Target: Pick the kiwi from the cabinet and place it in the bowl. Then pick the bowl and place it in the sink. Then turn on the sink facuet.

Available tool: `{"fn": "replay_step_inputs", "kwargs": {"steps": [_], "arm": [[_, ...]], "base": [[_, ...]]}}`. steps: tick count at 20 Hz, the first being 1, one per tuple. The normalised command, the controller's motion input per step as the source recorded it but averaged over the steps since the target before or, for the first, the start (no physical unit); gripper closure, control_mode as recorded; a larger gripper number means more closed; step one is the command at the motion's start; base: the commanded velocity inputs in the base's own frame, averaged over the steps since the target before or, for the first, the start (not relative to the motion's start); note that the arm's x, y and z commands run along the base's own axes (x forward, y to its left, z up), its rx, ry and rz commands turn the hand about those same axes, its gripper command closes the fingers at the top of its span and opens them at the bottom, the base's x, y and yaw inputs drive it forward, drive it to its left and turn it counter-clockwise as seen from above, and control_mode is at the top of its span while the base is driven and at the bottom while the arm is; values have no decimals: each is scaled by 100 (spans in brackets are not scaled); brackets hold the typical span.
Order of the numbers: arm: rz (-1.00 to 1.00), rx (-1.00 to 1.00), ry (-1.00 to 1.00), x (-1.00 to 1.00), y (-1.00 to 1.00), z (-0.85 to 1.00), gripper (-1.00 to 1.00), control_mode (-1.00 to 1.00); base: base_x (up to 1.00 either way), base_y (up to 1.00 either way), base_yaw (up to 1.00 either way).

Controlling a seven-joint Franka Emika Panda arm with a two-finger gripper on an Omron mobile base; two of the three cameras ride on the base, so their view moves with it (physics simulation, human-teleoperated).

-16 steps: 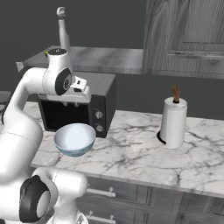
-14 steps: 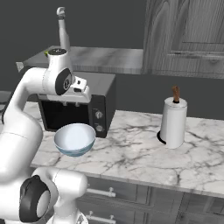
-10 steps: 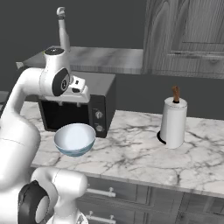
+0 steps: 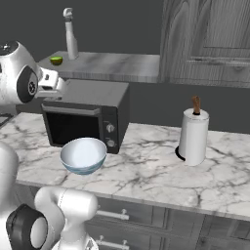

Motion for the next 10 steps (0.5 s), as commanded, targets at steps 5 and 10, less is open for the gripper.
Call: {"fn": "replay_step_inputs", "kwargs": {"steps": [5,10], "arm": [[0,3,-11,22,66,82,-100,-100],[0,3,-12,56,29,48,-100,-100]], "base": [[0,0,0],[0,0,0]]}}
